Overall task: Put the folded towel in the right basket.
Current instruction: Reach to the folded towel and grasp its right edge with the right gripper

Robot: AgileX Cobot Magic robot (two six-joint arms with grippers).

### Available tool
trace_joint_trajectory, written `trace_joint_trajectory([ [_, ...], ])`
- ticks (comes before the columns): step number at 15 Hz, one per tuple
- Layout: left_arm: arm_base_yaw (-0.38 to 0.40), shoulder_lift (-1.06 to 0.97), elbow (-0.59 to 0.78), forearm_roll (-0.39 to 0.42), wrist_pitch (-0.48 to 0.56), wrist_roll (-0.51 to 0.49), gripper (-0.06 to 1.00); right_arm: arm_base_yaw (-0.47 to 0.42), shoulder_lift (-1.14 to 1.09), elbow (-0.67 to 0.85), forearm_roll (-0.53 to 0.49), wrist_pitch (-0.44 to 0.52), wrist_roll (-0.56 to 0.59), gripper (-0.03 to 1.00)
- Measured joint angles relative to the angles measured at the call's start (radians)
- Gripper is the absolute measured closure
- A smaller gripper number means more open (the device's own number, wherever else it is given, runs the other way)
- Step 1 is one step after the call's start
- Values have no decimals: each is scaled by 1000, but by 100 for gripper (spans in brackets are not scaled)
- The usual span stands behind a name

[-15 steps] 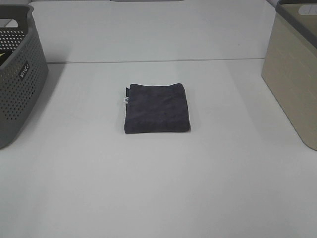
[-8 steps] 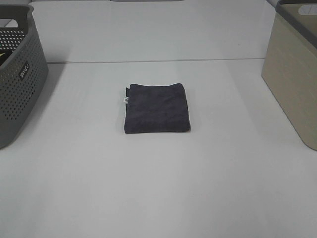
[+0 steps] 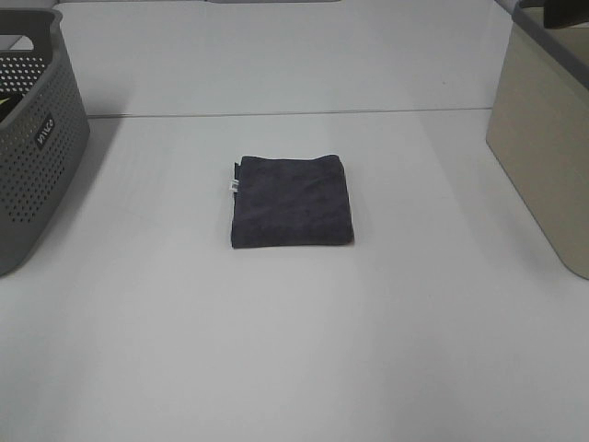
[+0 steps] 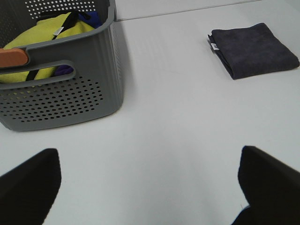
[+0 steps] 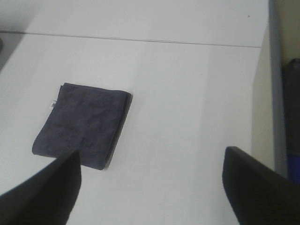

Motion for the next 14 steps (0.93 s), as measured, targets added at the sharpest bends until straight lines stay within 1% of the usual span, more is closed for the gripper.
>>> trace_joint_trajectory([
  [1,0,0,0,0,0,0,-3,14,43,-29,4,12,-8,19],
  [4,0,0,0,0,0,0,-3,113,290,-178,6,58,-22,19],
  [6,0,0,0,0,0,0,-3,155,432,-262,8,86,-21,19],
  [9,0,0,0,0,0,0,-3,163,628,-377,72,164,-20,19],
  [11,0,0,0,0,0,0,-3,163,728,-420,106,216,-2,19],
  [14,0,0,0,0,0,0,-3,163,842,-455,138,255,32,19],
])
